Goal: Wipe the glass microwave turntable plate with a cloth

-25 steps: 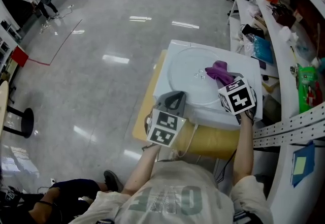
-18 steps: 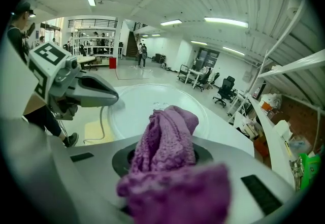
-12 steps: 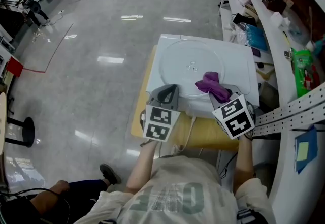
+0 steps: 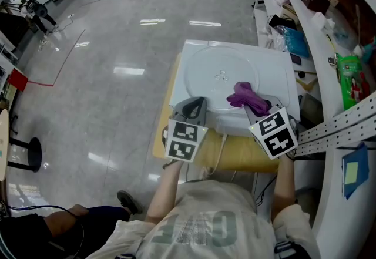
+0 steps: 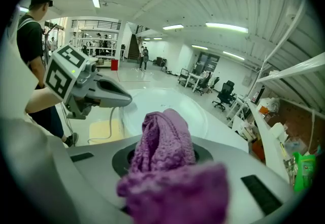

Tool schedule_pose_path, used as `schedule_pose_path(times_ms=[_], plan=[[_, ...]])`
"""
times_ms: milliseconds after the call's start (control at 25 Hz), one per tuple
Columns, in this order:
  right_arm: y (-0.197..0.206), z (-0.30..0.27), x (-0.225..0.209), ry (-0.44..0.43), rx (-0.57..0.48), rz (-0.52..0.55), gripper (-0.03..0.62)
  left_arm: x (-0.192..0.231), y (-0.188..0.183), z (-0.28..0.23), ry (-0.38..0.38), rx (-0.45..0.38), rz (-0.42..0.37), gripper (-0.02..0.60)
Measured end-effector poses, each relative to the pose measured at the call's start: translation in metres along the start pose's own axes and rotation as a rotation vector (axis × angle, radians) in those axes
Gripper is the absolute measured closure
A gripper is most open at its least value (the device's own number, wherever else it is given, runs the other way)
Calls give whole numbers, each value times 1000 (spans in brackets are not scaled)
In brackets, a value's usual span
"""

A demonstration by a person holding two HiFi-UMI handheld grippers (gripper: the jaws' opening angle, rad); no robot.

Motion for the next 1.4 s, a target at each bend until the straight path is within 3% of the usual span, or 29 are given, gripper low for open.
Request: schedule_pose_path(times_ms=[200,360,520,840,1200,1400], plan=[[-32,-15,-68,136,-31,-31,537,0,1,-1,1,2,1,581],[-38,-46,-106,178,25,-76,537,0,0,-2,8,6,1,581],[-31,-71,-117,192,75,-89,537,-1,1,-1,10,8,4,581],[-15,-58,-93,154,57,-70,537,0,0,0,4,4,1,581],[18,-8,-15,86,29,-13,537,0,0,1,-1,-1,-2,581],[25,-1,3,65,33,14,537,1,0,1,-2,1,-3,581]])
Point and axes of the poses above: the fingertips, and each gripper's own axes: z backward along the fingers, x to its left, y out of its underside, the point moved 1 cm from there along z, backward along the fingers, and after that the axes turned 10 degrees about x, right-handed, at the moved point
